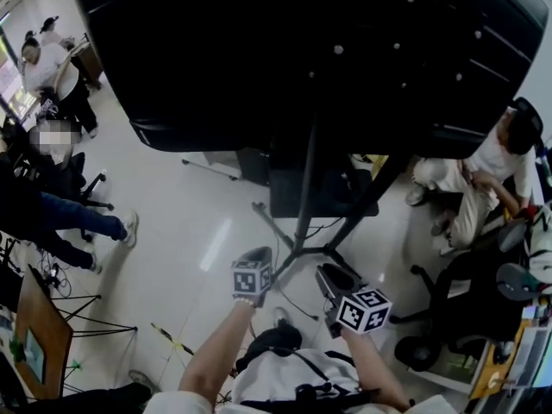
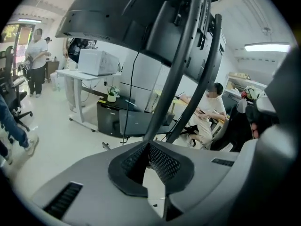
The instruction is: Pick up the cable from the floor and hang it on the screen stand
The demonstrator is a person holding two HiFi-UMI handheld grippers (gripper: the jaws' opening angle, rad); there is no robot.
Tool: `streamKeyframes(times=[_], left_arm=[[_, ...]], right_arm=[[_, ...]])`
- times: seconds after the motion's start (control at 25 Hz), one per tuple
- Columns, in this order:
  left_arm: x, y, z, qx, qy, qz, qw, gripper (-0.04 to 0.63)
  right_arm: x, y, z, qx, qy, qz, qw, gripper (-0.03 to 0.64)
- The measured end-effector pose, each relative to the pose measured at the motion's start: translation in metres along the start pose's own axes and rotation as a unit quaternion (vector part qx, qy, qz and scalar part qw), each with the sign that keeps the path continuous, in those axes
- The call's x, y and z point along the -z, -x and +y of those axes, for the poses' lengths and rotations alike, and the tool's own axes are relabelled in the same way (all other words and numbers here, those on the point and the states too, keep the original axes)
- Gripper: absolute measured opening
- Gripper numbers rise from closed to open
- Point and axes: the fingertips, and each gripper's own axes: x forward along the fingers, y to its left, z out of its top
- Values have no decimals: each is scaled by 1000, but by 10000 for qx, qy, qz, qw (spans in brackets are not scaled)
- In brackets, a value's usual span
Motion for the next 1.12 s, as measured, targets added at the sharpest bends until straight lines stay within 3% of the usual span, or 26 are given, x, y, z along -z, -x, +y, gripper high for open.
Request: streamKeyframes(times=[0.08,0.16,0.28,0.72,0.88,1.12], left_arm=[[-9,-29,17,-31,-121,130,9998,18],[-11,-58,34,-117,-230,312,9992,121],[-11,-99,58,-314,-372,496,9976,121],[11,-203,98,-374,-827,956,9913,123],[4,-221,102,-374,-1078,961,9888,123],[13,-232,108,-352,-1090,1200,9861,121]], right_arm=[[-2,-14,-5,64,-121,18,9999,123],[0,-25,-10,135,-217,70,9996,121],[6,-36,-21,278,-348,125,9989,121],[29,-52,-69,682,-550,25,9961,121],[36,-43,-79,844,-589,46,9947,121],[34,-28,-86,1050,-773,-204,9912,121]])
